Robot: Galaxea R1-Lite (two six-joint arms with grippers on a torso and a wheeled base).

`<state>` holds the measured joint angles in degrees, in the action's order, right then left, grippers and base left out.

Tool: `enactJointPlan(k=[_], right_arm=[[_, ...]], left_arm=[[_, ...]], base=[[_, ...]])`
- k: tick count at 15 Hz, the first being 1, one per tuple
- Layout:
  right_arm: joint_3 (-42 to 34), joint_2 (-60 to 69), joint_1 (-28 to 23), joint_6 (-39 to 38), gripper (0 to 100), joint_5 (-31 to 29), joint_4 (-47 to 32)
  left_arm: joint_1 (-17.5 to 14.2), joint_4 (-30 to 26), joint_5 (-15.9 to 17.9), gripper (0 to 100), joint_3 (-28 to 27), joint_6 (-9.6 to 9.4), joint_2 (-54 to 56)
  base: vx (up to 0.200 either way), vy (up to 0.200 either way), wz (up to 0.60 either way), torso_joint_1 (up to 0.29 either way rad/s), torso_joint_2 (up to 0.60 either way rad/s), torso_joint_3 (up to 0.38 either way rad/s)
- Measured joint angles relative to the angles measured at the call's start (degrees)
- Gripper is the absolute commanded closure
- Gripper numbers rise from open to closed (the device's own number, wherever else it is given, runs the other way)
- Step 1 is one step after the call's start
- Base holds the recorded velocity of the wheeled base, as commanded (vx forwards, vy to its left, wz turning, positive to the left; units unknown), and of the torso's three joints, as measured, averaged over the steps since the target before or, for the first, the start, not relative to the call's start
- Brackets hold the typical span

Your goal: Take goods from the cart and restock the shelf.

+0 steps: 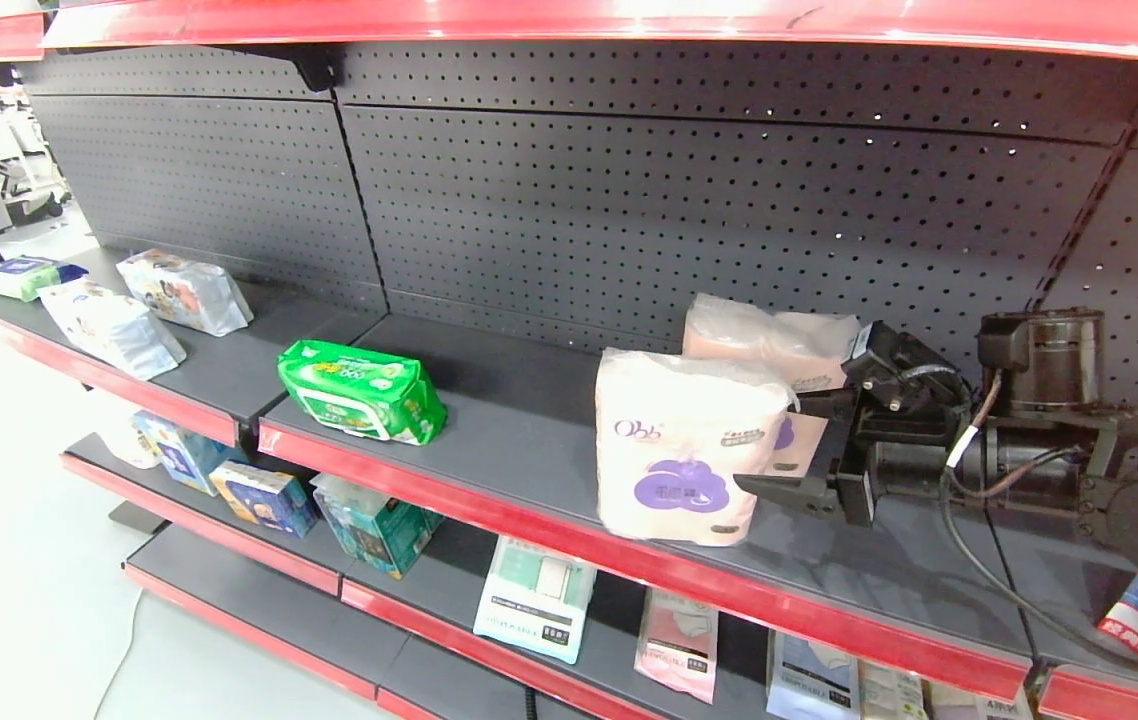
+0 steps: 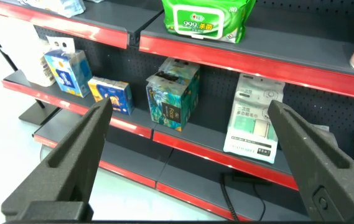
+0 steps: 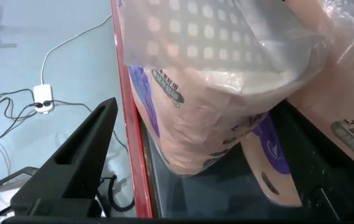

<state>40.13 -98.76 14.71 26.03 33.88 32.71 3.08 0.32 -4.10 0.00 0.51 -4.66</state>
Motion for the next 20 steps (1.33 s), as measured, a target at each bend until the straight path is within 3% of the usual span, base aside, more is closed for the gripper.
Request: enactJointPlan(k=[20], right_arm=[[2.97, -4.33, 0.79, -0.79, 0, -2.32, -0.06]], left_arm=[[0.00, 0.01, 0.00, 0, 0.00, 0.00, 0.00]], base=[[0.000, 0.000, 0.00, 0.000, 0.00, 0.000]])
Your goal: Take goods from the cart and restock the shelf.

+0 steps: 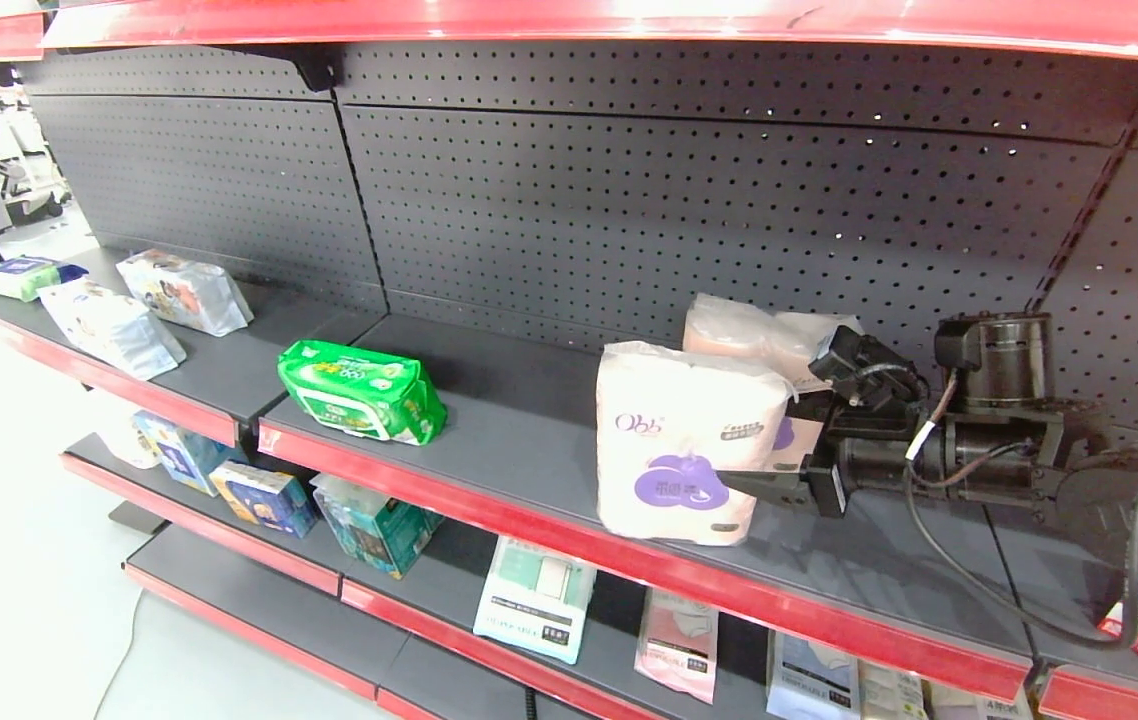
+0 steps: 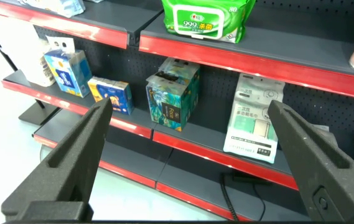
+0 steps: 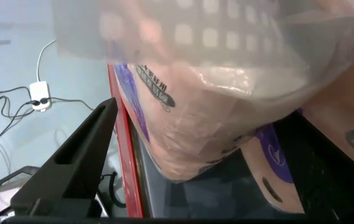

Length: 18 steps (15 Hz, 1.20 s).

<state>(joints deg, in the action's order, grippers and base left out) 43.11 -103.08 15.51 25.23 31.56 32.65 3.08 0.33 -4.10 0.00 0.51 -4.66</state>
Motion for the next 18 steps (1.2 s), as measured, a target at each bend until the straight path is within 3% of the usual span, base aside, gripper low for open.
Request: enactJointPlan(k=[18], right_arm=[[2.65, -1.83, 1.88, -2.11, 0, -0.22, 0.13]], left_arm=[[0.00, -0.01, -0.02, 0, 0.00, 0.00, 0.00]], base=[[0.000, 0.000, 0.00, 0.000, 0.00, 0.000]])
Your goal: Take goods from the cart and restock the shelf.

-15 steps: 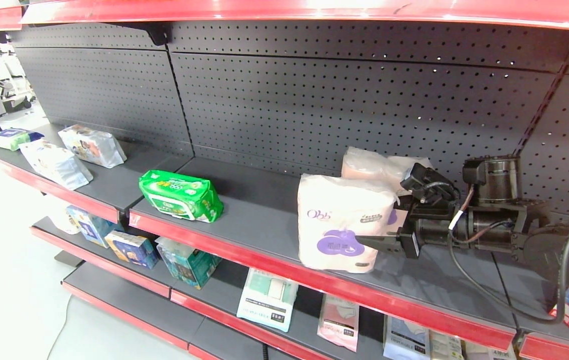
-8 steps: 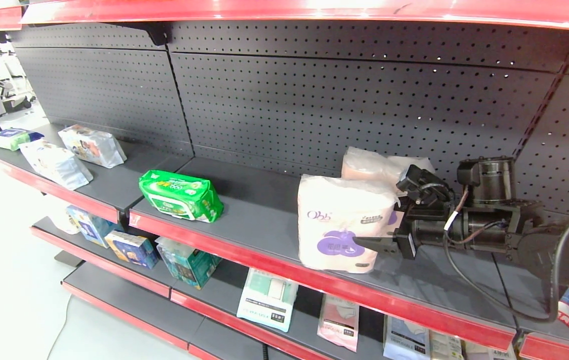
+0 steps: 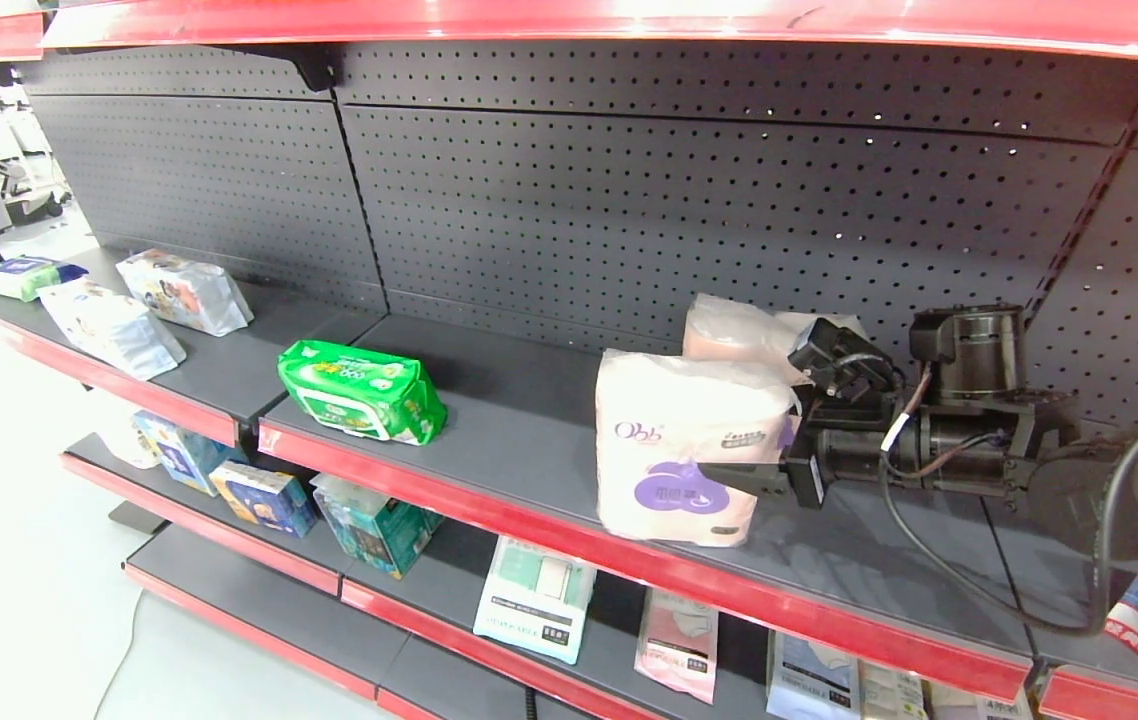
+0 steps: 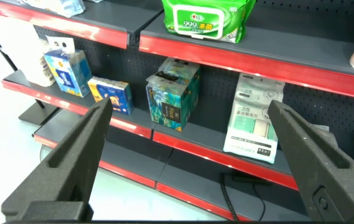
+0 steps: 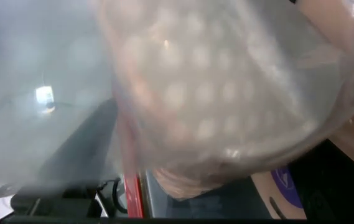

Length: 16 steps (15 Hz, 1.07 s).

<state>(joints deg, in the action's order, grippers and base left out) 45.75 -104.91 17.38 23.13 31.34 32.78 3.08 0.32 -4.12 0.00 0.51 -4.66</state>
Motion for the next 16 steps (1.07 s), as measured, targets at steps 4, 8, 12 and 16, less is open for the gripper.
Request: enactJointPlan(k=[4, 8, 12, 16], right_arm=[[0.41, -0.27, 0.66, -1.51, 0, 0.00, 0.74], [-0.05, -0.38, 0.77, -1.58, 100, 0.13, 0.88], [-0.41, -0.38, 0.77, -1.65, 100, 0.10, 0.96], [-0.68, 0.10, 0.80, -2.30, 100, -0.67, 0.83]], left_arm=[[0.00, 0.00, 0.02, 0, 0.00, 0.00, 0.00], [0.00, 0.01, 0.02, 0, 0.00, 0.00, 0.00], [0.00, 0.00, 0.02, 0, 0.00, 0.00, 0.00], [0.00, 0.01, 0.00, 0, 0.00, 0.00, 0.00]], base=[[0.000, 0.000, 0.00, 0.000, 0.00, 0.000], [0.000, 0.000, 0.00, 0.000, 0.00, 0.000], [0.000, 0.000, 0.00, 0.000, 0.00, 0.000], [0.000, 0.000, 0.00, 0.000, 0.00, 0.000]])
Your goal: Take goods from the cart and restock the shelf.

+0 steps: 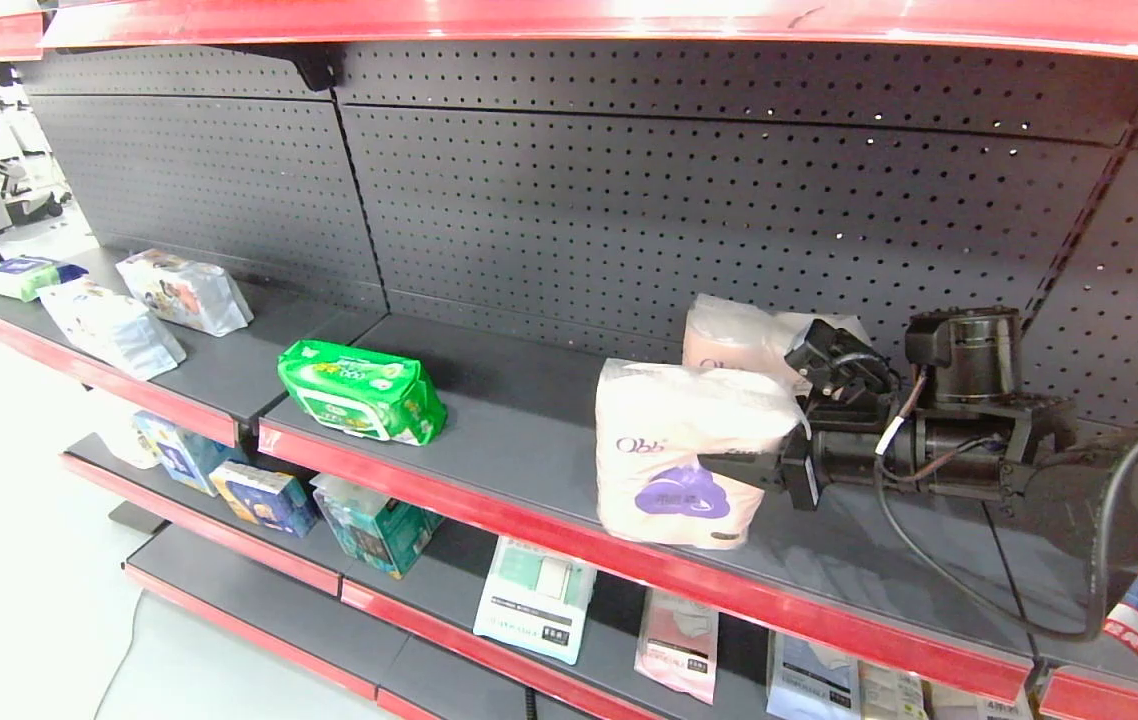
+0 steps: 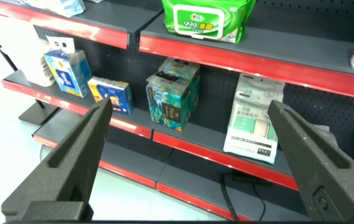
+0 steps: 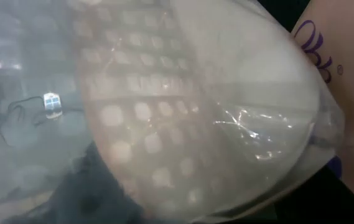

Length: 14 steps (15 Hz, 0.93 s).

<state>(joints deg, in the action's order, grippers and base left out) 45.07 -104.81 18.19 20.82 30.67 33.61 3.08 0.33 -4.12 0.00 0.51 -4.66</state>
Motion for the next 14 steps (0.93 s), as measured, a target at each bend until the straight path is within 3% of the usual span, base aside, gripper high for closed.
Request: enactJointPlan(k=[11, 14], right_arm=[[-5.16, 4.13, -0.11, -3.36, 100, -6.92, 0.18], [-4.86, 4.40, 0.24, -7.39, 100, -10.58, -0.04]], left_arm=[[0.00, -0.01, 0.00, 0, 0.00, 0.00, 0.00], [0.00, 0.00, 0.00, 0, 0.00, 0.00, 0.00]], base=[[0.000, 0.000, 0.00, 0.000, 0.00, 0.000], [0.000, 0.000, 0.00, 0.000, 0.00, 0.000]])
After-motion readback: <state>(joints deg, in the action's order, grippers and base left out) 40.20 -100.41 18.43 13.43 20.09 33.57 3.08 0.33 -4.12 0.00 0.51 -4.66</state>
